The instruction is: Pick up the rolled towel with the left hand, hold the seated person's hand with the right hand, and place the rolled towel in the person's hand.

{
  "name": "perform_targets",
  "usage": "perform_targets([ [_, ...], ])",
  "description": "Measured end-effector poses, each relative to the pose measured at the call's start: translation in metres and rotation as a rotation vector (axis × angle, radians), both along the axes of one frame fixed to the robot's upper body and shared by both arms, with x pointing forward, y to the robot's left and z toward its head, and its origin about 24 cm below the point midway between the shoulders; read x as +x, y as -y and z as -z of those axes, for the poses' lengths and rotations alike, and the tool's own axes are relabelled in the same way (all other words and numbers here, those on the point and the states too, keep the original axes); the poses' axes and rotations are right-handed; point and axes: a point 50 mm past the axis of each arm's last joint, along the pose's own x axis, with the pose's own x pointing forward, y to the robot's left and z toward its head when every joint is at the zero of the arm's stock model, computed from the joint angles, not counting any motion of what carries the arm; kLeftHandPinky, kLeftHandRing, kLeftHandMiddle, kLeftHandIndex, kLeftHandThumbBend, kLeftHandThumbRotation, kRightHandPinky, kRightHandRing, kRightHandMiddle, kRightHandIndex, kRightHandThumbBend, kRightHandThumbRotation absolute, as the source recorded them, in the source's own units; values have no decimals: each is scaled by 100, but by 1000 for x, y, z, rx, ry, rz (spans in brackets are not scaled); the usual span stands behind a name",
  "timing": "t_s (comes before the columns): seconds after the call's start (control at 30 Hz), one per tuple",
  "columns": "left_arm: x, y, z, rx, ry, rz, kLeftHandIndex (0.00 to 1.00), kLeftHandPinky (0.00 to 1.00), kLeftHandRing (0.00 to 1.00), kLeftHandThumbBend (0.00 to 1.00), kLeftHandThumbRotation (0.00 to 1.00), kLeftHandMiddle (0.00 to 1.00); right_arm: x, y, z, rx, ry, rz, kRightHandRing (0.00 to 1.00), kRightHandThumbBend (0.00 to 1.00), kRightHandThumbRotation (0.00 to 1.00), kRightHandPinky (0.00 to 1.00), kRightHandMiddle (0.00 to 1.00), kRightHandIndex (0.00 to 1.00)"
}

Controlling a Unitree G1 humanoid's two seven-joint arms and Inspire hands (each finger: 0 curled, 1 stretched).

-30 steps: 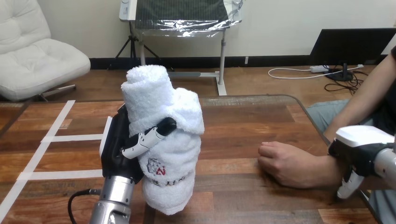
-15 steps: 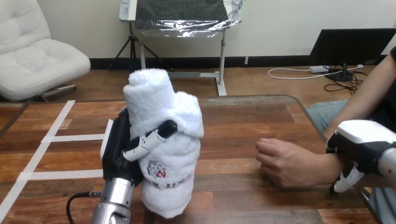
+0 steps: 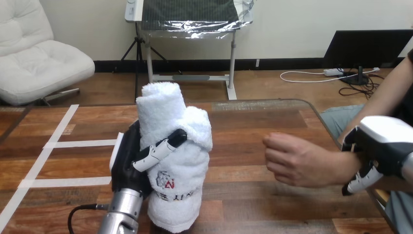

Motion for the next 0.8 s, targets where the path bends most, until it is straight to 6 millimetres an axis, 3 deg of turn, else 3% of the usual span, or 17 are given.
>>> perform_targets([
  [0.8, 19, 17, 2, 28, -79, 43, 50, 37, 40, 100, 18, 46, -8, -12, -25, 46, 117, -5, 45, 81, 0, 40, 51, 50],
])
